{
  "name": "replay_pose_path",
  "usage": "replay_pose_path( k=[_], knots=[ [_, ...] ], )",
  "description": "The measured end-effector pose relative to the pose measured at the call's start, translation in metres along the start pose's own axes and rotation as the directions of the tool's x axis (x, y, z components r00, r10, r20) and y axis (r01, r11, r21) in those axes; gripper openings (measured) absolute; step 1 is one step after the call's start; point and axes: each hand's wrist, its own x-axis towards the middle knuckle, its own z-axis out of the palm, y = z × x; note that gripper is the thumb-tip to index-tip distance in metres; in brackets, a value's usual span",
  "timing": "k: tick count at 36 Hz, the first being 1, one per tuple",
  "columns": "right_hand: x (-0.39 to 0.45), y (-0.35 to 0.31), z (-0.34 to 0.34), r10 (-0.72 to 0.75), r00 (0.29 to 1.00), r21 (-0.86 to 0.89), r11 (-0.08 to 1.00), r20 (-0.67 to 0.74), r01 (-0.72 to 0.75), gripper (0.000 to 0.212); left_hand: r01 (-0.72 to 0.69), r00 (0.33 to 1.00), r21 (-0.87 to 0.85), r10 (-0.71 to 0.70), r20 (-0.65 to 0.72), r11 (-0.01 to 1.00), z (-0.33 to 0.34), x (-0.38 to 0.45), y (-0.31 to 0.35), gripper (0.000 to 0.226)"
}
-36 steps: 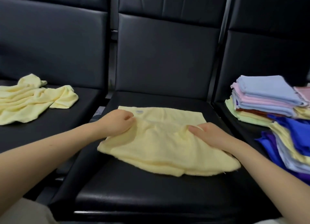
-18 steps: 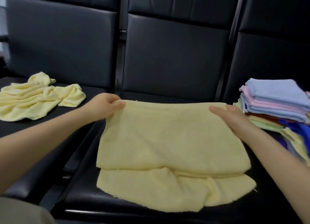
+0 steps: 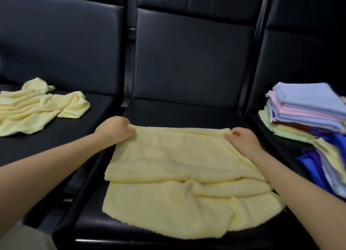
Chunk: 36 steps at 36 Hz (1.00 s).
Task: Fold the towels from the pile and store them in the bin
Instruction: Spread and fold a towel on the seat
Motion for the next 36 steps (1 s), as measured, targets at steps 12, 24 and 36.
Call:
replay_pose_path(
  k=[12, 24, 36],
  knots=[
    [-0.013, -0.012, 0.006, -0.031, 0.998, -0.241, 0.970, 0.054, 0.044, 0.016, 0.059, 0.996, -0.037, -0.057, 0.062, 0.998, -0.005, 0.002, 0.000, 0.033],
    [-0.031, -0.028, -0.017, 0.143, 0.962, 0.478, 0.845, 0.231, -0.240, 0.022, 0.063, 0.996, -0.127, -0.054, 0.069, 0.990, -0.016, -0.021, 0.020, 0.012],
    [-0.066, -0.050, -0.055, 0.209, 0.949, 0.785, 0.535, 0.235, -0.312, 0.043, -0.069, 0.987, -0.860, -0.092, -0.134, 0.506, -0.055, -0.065, 0.074, 0.011]
  ],
)
